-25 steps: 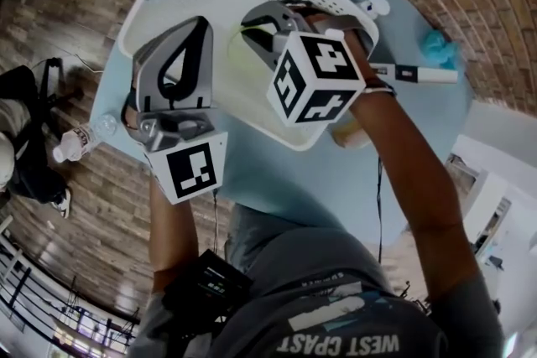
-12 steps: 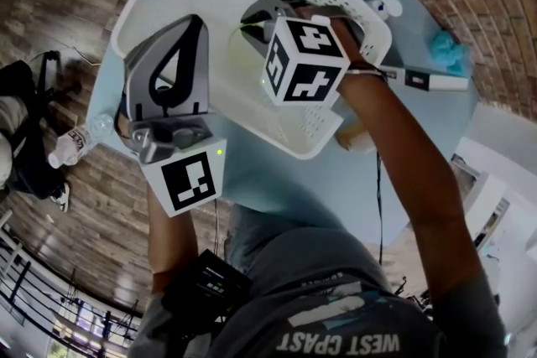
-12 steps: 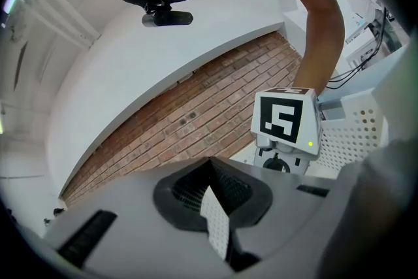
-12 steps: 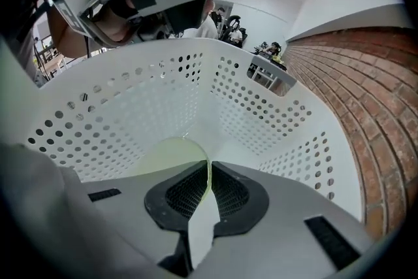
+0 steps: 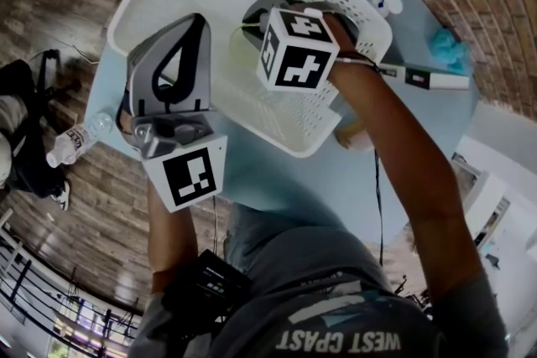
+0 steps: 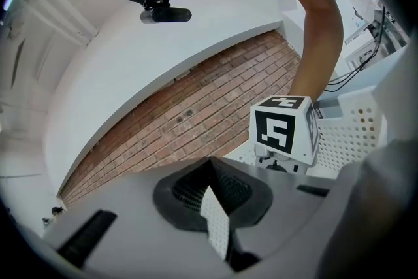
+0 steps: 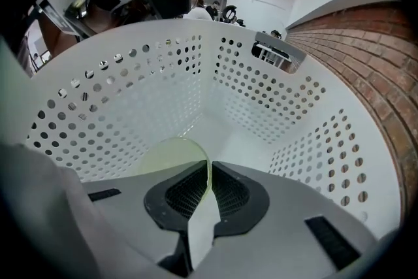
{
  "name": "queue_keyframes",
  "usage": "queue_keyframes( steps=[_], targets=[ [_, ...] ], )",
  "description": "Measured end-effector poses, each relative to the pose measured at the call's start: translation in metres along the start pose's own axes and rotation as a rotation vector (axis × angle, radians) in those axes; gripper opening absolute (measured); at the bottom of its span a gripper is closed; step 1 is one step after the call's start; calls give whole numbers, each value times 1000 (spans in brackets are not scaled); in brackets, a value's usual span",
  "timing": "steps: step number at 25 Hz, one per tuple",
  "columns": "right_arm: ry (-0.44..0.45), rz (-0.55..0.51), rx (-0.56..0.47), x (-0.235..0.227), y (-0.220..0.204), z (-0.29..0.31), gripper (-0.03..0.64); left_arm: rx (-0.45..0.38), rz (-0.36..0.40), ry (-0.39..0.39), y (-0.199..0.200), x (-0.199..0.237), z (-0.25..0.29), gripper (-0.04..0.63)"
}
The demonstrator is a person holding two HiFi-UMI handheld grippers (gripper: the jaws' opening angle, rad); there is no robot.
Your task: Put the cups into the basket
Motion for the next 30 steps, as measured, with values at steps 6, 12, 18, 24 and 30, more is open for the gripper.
queue_keyframes(
  steps=[6, 12, 18, 24, 30],
  targets=[
    [9, 5, 18, 3, -3, 7, 34, 2, 5, 7, 3, 0, -4, 0],
    [-61, 10, -6, -1, 2, -11, 74, 4, 11, 16, 9, 2, -13, 0],
    [-180, 3, -103, -1, 17, -54, 80, -4, 11, 27, 20, 4, -25, 0],
    [-408, -56, -295, 14, 36, -128, 78, -26, 12, 35, 40, 4, -41, 0],
    [-541, -120, -446, 51, 42, -194, 54, -55, 21, 47, 65, 3, -64, 0]
  ],
)
Point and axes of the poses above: the fingertips, and each gripper's own axes: z forward along the fingers, x to its left, y out of its top, the point moved 4 cm from there along -z, backward along the fingers, and after that the axes turned 13 degrees about x, right-handed, at the moved point
